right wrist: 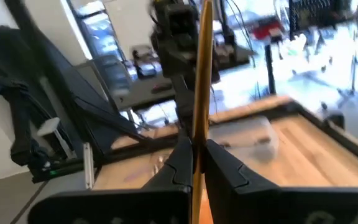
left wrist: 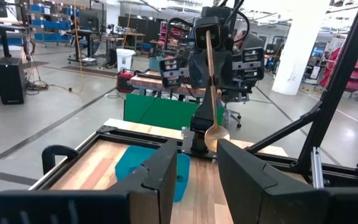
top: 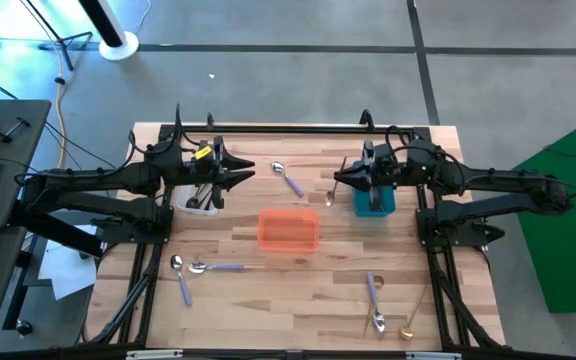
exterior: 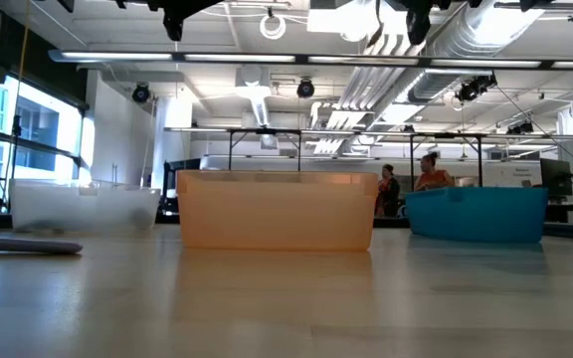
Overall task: Sort silverware by color (type)
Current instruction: Put the left gold spoon into the blue bin
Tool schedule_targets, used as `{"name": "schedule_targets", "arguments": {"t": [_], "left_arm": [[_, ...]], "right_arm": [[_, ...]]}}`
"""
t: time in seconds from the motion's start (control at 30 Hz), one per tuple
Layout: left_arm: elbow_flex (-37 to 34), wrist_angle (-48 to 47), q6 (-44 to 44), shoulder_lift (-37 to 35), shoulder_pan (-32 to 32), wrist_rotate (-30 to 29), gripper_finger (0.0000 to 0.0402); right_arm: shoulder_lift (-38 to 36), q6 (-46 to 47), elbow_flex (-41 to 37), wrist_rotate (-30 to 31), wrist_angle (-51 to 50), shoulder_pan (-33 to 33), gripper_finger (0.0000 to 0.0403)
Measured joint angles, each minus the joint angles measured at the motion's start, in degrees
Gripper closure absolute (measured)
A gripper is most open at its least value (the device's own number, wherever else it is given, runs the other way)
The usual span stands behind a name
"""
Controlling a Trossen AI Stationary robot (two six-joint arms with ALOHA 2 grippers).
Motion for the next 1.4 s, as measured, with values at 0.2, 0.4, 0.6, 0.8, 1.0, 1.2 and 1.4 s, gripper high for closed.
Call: {"name": "schedule_targets", "arguments": {"t": [0.2,0.4,0.6,0.8,1.0,1.2,1.4], "left_arm": [[0.00,-0.02,0.03,0.00,0.00,-0.01,0.0295],[0.00,-0.04,0.05,0.00,0.00,-0.04,0.0295],[0.00,-0.06,0.14,0.00,0.00,-1.06,0.0295],[0.00,-0.11,0.14,0.00,0.00,-1.23,0.0295],[0.00,-0.15,0.12,0.00,0.00,-1.36,0.0295],[0.00,-0.17,0.12,0.00,0.00,-1.36,0.0295],[0.00,-0.18,0.09,0.00,0.00,-1.60,0.0295]], "right_arm": [[-0.01,7.35,0.07,6.79,-16.89,-4.47,0.0398],[0.01,17.77,0.07,8.02,-33.48,-11.23,0.0398],[1.65,20.92,0.07,4.61,-42.98,-17.97,0.0398],[3.85,20.03,0.05,2.69,-48.11,-21.43,0.0398],[7.34,17.90,0.04,3.02,-48.72,-23.21,0.0398],[13.04,16.12,0.04,2.60,-48.99,-25.90,0.0398],[19.04,14.54,0.02,2.14,-50.00,-26.29,0.0398]]}}
